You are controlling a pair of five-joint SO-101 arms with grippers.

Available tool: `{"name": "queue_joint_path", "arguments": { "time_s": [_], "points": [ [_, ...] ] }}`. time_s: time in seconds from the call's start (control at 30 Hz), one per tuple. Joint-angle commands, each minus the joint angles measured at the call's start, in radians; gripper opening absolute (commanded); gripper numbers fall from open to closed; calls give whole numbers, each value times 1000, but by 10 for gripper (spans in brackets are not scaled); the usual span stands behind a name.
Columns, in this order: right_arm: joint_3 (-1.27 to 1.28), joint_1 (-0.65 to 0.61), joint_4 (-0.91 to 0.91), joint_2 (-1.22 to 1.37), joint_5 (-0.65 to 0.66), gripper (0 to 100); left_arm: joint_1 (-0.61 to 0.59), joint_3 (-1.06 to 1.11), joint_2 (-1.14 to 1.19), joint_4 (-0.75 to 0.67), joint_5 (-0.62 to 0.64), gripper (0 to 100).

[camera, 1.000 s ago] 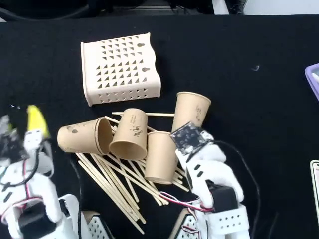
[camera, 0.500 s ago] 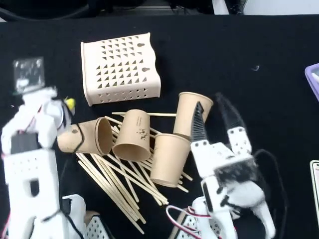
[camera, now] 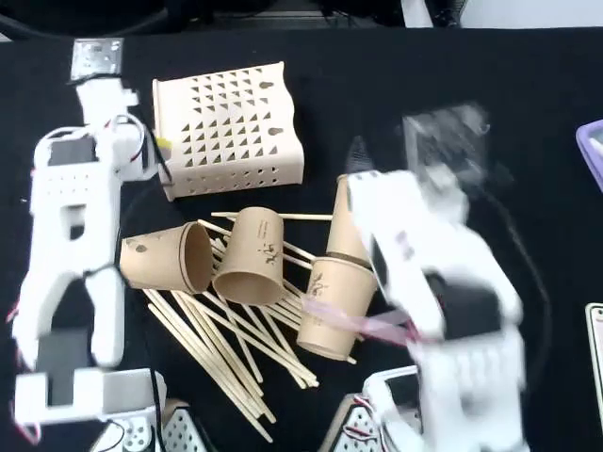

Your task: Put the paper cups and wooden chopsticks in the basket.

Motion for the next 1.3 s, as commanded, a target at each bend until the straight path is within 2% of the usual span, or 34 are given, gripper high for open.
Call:
{"name": "queue_joint_path", "arguments": {
  "time_s": [0.0, 0.2, 0.37, 0.73, 1.0, 1.2, 1.27],
  "points": [
    [113, 20, -163, 113, 6, 159, 2, -174, 126, 5, 6, 266],
    [395, 77, -460, 136, 3, 159, -45, -326, 281, 5, 6, 266],
    [521, 31, -594, 142, 6, 159, -90, -357, 336, 5, 0, 266],
    [535, 15, -597, 142, 3, 159, -245, -344, 456, 14, -3, 266],
    [535, 15, -597, 142, 5, 159, -363, -349, 459, 12, -3, 266],
    [536, 15, -597, 142, 5, 159, -492, -438, 459, 26, -2, 266],
    [536, 15, -597, 142, 5, 159, -538, -515, 459, 84, 0, 266]
  ]
}}
